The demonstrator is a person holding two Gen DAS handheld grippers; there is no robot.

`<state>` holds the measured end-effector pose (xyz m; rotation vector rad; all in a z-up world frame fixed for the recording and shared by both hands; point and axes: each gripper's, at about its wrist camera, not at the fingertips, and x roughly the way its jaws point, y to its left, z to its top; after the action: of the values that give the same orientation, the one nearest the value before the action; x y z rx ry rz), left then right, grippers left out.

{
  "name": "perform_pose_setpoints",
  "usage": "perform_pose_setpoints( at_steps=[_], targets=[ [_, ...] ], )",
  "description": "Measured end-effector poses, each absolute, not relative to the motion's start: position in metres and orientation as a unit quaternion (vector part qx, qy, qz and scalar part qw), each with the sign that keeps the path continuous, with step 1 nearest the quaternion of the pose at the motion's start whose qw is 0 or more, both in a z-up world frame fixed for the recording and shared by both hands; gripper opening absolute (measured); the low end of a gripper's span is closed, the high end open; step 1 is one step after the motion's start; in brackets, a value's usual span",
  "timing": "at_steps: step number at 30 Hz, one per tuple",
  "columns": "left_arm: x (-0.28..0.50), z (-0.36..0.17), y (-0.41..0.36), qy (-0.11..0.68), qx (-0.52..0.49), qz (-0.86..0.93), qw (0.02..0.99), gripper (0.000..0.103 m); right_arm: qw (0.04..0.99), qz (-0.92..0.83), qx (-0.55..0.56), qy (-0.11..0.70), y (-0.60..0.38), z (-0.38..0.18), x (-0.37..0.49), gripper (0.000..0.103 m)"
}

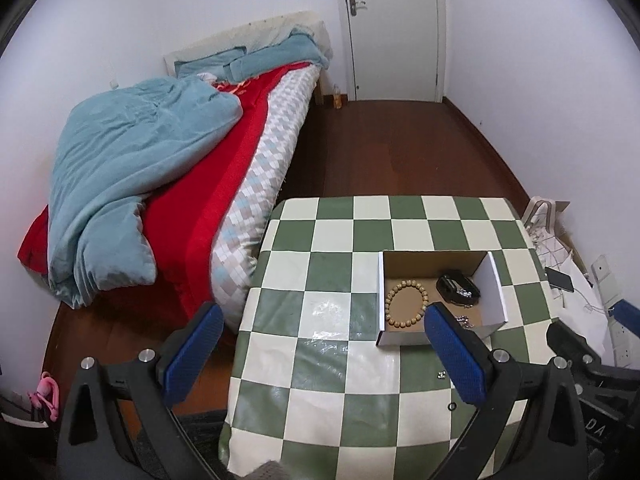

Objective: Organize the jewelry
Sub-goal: 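Raise both grippers away from the box, then lower the right gripper onto the thin chain with ring pendant and grasp it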

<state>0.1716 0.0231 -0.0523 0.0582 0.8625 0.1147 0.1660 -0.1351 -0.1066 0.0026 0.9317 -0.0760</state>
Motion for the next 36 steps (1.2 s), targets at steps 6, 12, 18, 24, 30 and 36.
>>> perform_pose_setpoints(
  at_steps=[6, 12, 18, 24, 30, 36],
  targets=[
    [0.149, -0.043, 0.026, 0.403, 0.021, 0.051, 0.913, 0.103, 0.903, -0.033, 0.016, 0.428, -0.134, -0.085, 0.137, 0.101],
    [0.135, -0.070, 0.025, 0.415, 0.027, 0.058, 0.908, 0.103, 0.896, -0.036, 0.034, 0.441, -0.147, -0.100, 0.118, 0.101],
    [0.131, -0.134, 0.009, 0.464, 0.060, 0.060, 0.882, 0.103, 0.860, -0.047, 0.059, 0.504, -0.174, -0.171, 0.110, 0.100],
    [0.135, -0.195, -0.004, 0.503, 0.085, 0.069, 0.857, 0.103, 0.826, -0.032, 0.097, 0.554, -0.199, -0.253, 0.114, 0.062],
    [0.149, -0.235, -0.006, 0.526, 0.101, 0.095, 0.839, 0.103, 0.830, -0.005, 0.095, 0.550, -0.195, -0.287, 0.146, 0.062],
    [0.163, -0.258, -0.008, 0.538, 0.112, 0.110, 0.828, 0.103, 0.834, 0.014, 0.061, 0.548, -0.169, -0.309, 0.188, 0.059]
  ],
)
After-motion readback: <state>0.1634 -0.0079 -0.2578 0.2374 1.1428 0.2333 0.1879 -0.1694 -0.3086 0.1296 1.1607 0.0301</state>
